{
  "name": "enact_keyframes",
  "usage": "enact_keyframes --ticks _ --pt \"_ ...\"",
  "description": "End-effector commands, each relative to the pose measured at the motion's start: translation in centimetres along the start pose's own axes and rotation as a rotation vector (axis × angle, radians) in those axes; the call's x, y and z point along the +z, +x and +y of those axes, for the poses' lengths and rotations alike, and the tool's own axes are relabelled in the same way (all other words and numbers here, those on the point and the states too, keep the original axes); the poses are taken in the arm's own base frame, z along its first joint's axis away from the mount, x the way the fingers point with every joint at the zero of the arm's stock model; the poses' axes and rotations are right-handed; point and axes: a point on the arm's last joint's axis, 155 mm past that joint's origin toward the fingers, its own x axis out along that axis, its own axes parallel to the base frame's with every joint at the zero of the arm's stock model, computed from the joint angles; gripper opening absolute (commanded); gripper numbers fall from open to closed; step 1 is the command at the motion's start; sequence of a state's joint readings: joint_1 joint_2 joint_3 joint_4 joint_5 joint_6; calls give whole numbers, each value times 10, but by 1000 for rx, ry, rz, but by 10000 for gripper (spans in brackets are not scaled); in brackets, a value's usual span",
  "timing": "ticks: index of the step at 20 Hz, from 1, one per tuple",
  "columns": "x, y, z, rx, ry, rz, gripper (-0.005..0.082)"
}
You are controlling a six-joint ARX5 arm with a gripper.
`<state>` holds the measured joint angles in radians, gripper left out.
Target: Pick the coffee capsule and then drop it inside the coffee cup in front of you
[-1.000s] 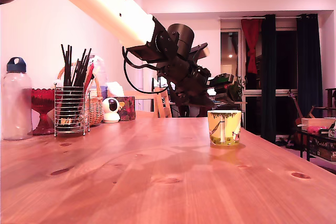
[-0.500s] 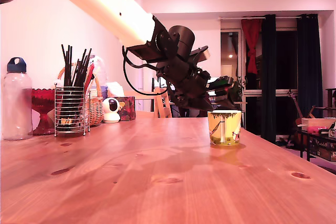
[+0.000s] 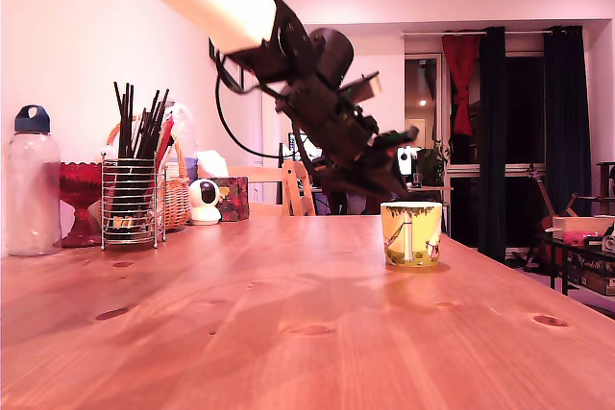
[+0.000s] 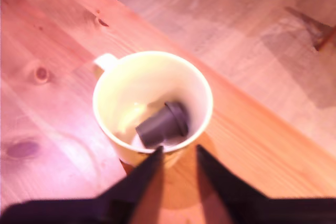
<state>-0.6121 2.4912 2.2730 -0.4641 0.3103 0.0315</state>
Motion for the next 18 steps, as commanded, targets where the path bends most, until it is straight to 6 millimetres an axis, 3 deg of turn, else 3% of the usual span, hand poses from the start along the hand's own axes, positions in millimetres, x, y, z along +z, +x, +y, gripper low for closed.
enact_keyframes --ticks 1,12,18 --pt "16 -18 -3 -12 11 -28 -17" --pt "34 -54 -8 -27 17 -30 -19" --pt "36 -68 1 -15 7 -22 -19"
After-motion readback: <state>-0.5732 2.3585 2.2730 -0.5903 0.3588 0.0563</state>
